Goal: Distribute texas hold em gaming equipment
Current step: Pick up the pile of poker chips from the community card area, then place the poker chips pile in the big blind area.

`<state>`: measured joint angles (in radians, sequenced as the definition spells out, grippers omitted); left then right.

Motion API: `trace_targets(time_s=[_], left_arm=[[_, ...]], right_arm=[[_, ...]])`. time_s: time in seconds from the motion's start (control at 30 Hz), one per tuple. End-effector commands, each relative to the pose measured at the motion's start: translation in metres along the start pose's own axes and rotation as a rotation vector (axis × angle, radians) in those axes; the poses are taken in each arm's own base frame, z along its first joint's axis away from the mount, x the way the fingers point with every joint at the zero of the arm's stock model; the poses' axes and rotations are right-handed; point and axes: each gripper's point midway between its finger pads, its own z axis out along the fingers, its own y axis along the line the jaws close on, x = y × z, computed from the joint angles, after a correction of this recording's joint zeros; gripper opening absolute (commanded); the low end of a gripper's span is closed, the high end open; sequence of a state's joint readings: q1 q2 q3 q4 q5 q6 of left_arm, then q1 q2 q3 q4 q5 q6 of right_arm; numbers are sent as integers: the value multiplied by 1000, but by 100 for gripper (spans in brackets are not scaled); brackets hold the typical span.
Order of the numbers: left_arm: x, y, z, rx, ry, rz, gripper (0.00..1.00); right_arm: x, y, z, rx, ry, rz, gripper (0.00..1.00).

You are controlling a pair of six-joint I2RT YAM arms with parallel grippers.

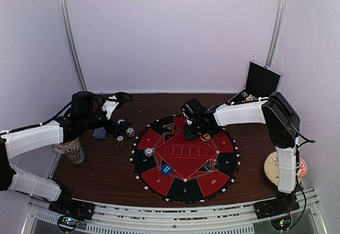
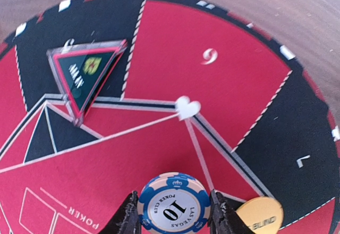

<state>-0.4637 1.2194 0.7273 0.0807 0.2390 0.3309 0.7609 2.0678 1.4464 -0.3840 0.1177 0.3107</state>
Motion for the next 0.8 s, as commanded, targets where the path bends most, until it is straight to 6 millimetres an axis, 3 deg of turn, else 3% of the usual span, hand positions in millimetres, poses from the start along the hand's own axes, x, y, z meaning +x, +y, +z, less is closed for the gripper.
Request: trace_targets(time_s=[0.0, 0.47, 0.77], left_arm=[[-7, 7, -1, -30, -35, 14, 98], [-6, 6, 0, -25, -33, 13, 98], [-5, 6, 1, -25, -31, 12, 98]], right_arm=[[-24, -20, -14, 41, -83, 65, 35], [-43, -75, -2, 106, -93, 157, 36], [-41, -78, 14, 67, -74, 161, 36]])
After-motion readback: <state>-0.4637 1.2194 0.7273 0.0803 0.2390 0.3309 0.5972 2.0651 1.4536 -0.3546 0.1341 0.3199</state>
